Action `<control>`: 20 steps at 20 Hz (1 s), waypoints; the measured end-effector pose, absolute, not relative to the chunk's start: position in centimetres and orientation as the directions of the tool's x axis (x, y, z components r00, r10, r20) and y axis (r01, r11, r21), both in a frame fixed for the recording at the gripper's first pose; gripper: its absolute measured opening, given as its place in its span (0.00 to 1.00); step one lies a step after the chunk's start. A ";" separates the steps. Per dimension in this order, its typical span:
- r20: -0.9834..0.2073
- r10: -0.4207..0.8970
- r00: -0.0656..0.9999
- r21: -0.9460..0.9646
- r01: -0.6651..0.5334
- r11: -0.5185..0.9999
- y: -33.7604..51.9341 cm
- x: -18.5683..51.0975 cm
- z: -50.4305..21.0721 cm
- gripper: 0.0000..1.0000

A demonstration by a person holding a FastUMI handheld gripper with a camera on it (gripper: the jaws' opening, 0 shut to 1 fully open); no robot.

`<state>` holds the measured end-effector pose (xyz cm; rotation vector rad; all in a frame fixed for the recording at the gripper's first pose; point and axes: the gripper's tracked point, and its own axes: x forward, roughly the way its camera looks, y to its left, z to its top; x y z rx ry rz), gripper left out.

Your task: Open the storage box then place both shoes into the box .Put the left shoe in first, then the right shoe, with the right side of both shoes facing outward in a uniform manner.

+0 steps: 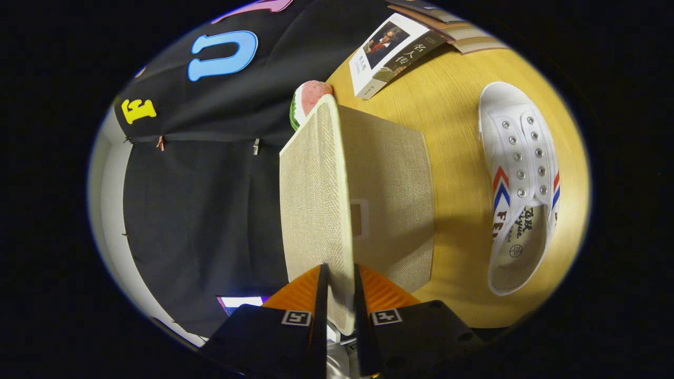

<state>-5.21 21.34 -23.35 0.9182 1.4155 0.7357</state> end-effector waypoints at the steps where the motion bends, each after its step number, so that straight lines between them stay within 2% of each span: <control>1: -0.489 0.870 0.057 0.870 0.105 0.482 21.3 -5.1 -23.2 0.25; 2: -0.496 0.866 0.060 0.866 0.107 0.488 21.3 -5.0 -23.3 0.13; 3: -0.505 0.860 0.070 0.861 0.114 0.496 21.2 -4.9 -23.2 0.13; 4: -0.515 0.855 0.065 0.855 0.114 0.506 21.2 -4.9 -23.1 0.07; 13: -0.602 0.792 0.103 0.797 0.132 0.589 20.7 -5.0 -22.3 0.07; 20: -0.555 0.823 0.118 0.832 0.089 0.548 22.3 -4.5 -17.6 0.05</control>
